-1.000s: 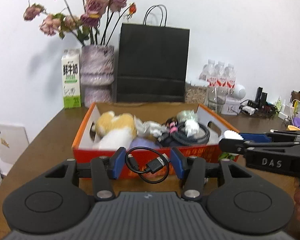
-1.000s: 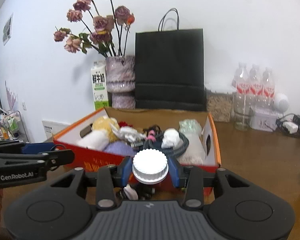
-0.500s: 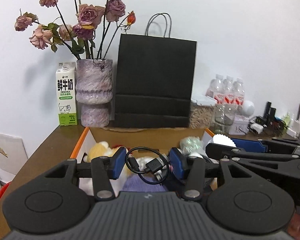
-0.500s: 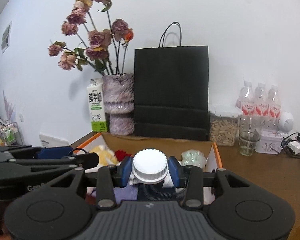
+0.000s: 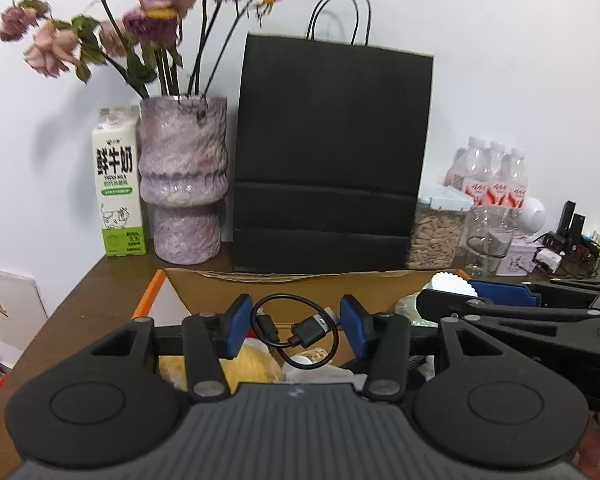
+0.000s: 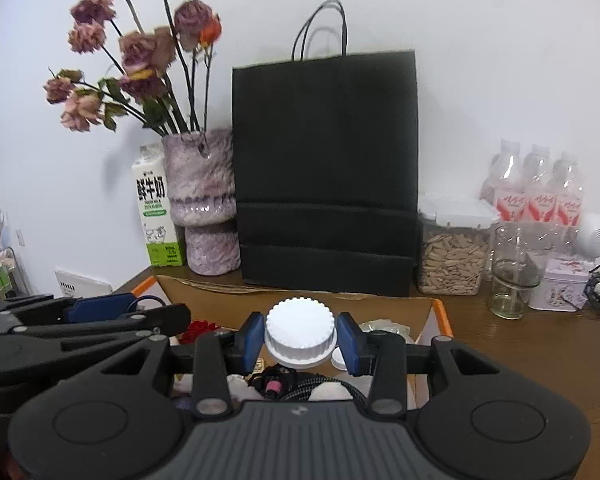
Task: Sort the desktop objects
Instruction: 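Open both grippers to drop the cap and cable into the box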
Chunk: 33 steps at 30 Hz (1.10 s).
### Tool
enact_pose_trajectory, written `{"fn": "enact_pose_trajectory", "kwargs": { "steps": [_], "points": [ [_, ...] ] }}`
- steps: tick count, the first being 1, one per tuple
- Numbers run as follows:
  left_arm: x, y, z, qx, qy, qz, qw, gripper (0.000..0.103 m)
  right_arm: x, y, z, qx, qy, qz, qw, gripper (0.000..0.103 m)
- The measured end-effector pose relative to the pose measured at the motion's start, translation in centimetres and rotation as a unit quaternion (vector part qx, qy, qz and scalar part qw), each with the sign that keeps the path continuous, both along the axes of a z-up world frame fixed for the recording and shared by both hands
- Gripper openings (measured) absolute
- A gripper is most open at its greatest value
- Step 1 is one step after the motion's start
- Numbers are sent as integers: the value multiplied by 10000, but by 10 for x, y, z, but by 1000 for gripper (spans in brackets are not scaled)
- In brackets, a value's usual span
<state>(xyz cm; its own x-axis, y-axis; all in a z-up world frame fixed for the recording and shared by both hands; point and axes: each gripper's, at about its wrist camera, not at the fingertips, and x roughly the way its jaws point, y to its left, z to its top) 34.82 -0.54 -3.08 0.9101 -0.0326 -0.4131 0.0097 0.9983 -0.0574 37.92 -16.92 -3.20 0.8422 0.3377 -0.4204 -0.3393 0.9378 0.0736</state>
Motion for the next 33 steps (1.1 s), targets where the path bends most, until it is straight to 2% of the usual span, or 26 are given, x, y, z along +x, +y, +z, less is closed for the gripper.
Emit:
{"fn": "enact_pose_trajectory", "kwargs": {
  "steps": [11, 14, 15, 16, 18, 19, 20, 21, 22, 25, 33],
  "points": [
    [32, 4, -16, 160, 233, -76, 9996, 50, 37, 6, -15, -278, 202, -1, 9994, 39],
    [32, 5, -15, 179, 235, -8, 9996, 55, 38, 5, -15, -304, 224, -26, 9993, 39],
    [31, 5, -15, 185, 230, 28, 9996, 64, 38, 5, -15, -321, 238, -33, 9992, 42],
    [30, 6, -14, 223, 223, 145, 9994, 73, 37, 5, -16, -330, 258, -26, 9991, 50],
    [30, 8, -13, 321, 192, 351, 9987, 87, 36, 4, -15, -367, 256, -117, 9989, 58],
    [29, 10, -12, 348, 172, 437, 9983, 98, 36, 3, -15, -400, 232, -159, 9988, 67],
    [29, 12, -11, 375, 127, 571, 9976, 103, 35, 1, -14, -414, 210, -209, 9987, 82],
    [27, 15, -11, 398, 60, 655, 9970, 103, 35, -2, -13, -405, 200, -248, 9987, 90],
    [27, 17, -10, 390, 39, 648, 9971, 103, 35, -4, -12, -377, 184, -264, 9988, 103],
    [24, 24, -8, 282, 83, 586, 9978, 103, 34, -9, -11, -351, 178, -230, 9990, 103],
    [20, 22, -10, 380, 96, 567, 9976, 103, 32, -7, -13, -415, 222, -189, 9987, 103]
  ]
}}
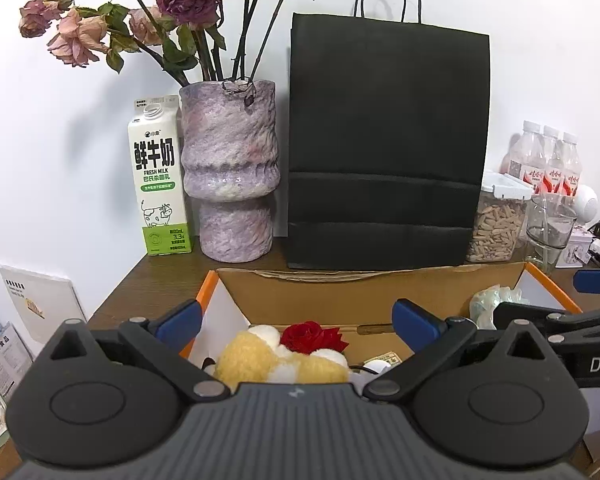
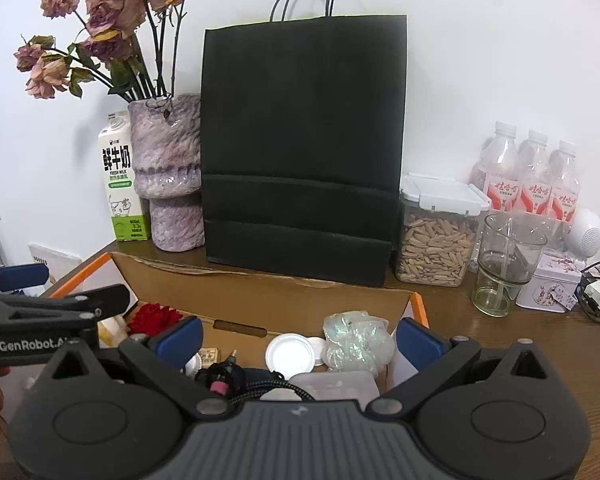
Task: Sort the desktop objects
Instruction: 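Open both grippers to drop the cap and cable into the box, then withdraw both grippers from the box back over the table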
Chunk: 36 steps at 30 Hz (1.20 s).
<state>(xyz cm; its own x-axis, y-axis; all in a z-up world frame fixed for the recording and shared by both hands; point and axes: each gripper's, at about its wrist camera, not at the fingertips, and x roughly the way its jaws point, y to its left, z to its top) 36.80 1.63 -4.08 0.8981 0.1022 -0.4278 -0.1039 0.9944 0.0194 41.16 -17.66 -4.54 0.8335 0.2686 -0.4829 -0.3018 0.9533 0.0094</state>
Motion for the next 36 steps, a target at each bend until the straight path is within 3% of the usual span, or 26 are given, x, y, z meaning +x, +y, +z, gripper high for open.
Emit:
{"fn": "enact_pose_trajectory", "kwargs": {
  "steps": [13, 36],
  "points": [
    [-28, 0, -3, 21, -77, 137, 9999, 103, -24, -6, 4, 12, -168, 21, 9999, 103],
    [-119, -7, -9, -52, -196, 289, 9994, 103, -124, -22, -7, -221, -244, -3, 9995, 103]
  ]
}}
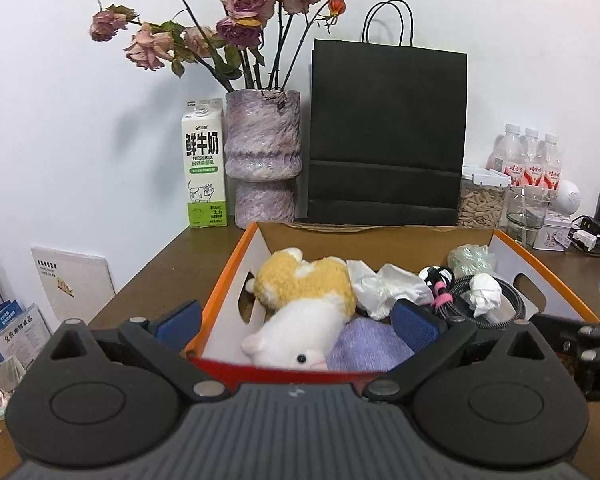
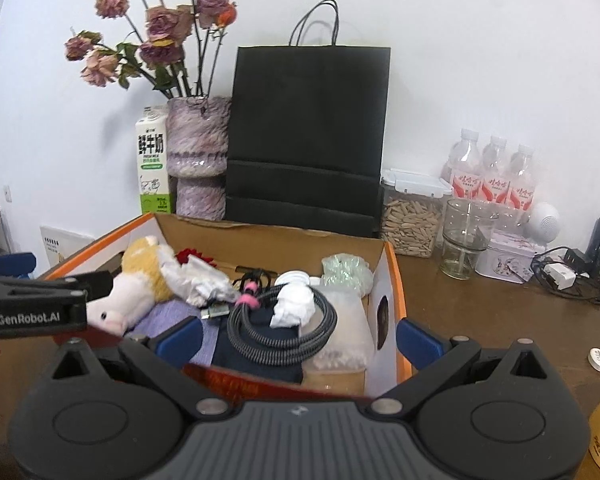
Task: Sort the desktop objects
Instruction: 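Withdraw both grippers from the box back over the table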
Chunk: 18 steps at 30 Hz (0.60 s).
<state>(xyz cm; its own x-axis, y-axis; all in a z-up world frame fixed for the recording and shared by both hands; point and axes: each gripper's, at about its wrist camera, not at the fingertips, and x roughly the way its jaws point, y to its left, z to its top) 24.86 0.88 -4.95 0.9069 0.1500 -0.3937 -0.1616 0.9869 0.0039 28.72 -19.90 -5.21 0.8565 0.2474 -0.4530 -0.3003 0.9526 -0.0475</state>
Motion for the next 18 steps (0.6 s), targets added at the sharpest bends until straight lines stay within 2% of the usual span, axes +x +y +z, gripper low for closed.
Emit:
{"fn": "enact_pose_trajectory", "kwargs": {
  "steps": [6, 12, 15, 16, 17, 18],
  "points": [
    [-19, -1, -9, -13, 64, -40, 10000, 103, -25, 5, -14, -90, 12, 175, 9998, 100],
    [-31, 5, -26, -52, 342, -60, 9994, 103, -38, 13, -28, -204, 137, 424, 9988, 88],
    [-36, 10, -31, -123, 460, -78, 9988, 103, -42, 17, -34, -222, 217, 555, 9980, 79],
    [-37, 11, -33, -138, 498, -77, 9986, 103, -43, 19, -36, -227, 246, 605, 9976, 73],
    [-37, 13, -34, -149, 526, -70, 9985, 103, -43, 21, -38, -241, 280, 653, 9972, 62],
    [-38, 13, -35, -161, 552, -60, 9983, 103, -43, 22, -40, -245, 311, 703, 9967, 56]
  ]
}}
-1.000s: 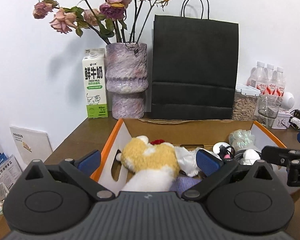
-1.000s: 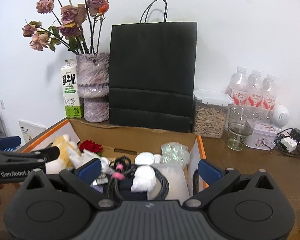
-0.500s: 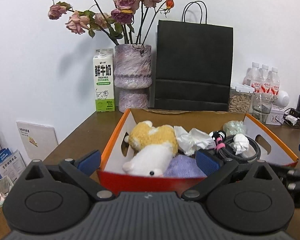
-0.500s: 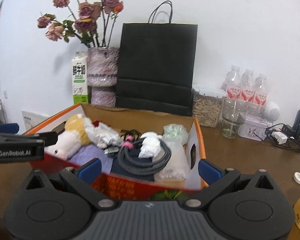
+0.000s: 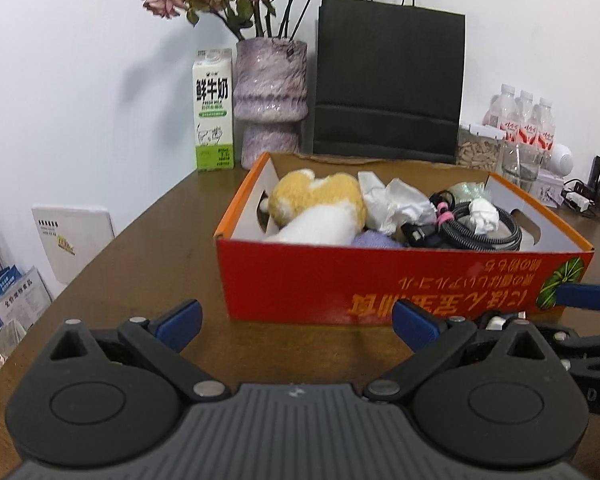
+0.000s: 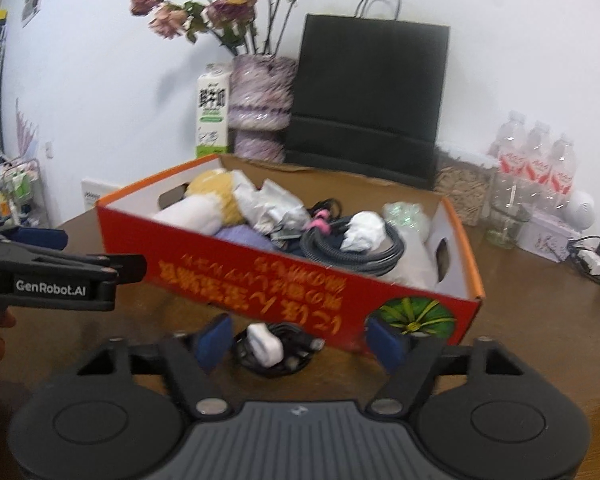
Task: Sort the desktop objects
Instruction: 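Grasp a white charger plug with the right gripper while the left grasps black USB cables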
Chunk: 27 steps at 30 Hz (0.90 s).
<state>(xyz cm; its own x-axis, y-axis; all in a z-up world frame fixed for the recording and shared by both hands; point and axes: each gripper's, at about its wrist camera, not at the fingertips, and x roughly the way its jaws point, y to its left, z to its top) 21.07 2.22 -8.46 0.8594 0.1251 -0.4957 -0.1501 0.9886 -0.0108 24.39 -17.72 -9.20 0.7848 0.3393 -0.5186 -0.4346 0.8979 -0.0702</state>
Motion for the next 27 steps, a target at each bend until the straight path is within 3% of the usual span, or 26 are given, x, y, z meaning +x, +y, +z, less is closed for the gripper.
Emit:
{"fn": "enact_pose_trajectory", "kwargs": {
  "steps": [1, 7, 10, 27],
  "points": [
    [0, 0, -1, -9, 22, 1, 10000, 103, 1, 1, -1, 15, 48, 62, 10000, 48],
    [1, -4, -2, 34, 55, -132, 9999, 103, 5, 7, -12, 33, 222, 253, 9994, 36],
    [1, -5, -4, 49, 104, -165, 9998, 103, 4, 6, -12, 112, 231, 291, 9992, 11],
    [4, -7, -8, 52, 154, -232, 9996, 103, 1, -5, -3, 396, 116, 191, 9990, 9]
  ]
}}
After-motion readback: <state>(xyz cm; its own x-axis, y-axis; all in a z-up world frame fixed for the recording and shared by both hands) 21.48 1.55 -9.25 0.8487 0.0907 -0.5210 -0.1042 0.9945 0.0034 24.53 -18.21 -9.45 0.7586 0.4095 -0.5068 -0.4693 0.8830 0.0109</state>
